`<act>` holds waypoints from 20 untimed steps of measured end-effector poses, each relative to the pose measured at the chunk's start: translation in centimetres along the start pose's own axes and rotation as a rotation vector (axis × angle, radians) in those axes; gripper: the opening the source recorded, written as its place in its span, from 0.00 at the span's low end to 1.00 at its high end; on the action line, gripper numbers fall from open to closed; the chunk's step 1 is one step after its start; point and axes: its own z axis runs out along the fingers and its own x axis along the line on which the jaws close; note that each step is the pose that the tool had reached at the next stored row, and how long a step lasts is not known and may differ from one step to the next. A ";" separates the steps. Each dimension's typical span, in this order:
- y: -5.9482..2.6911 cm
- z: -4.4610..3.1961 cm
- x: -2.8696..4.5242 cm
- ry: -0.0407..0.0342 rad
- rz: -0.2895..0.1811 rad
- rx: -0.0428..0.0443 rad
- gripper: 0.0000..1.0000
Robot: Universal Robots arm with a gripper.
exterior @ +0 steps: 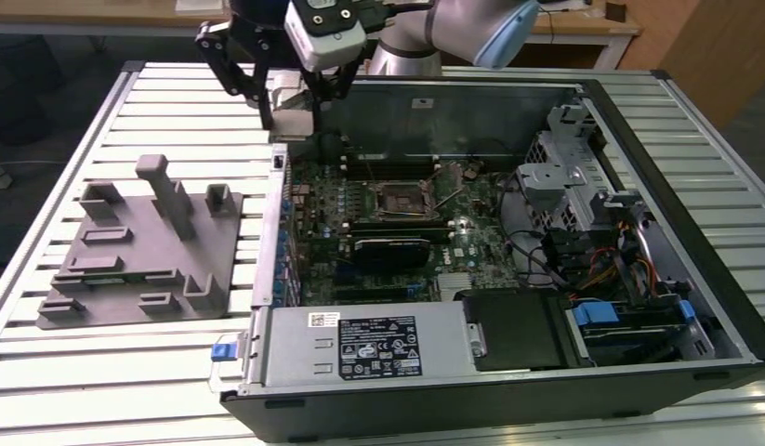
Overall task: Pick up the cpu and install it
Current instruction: 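Pick up the cpu and move it towards the insertion slot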
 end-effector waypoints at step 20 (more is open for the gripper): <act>0.15 -0.05 -4.88 -0.0566 -0.004 -0.0030 0.53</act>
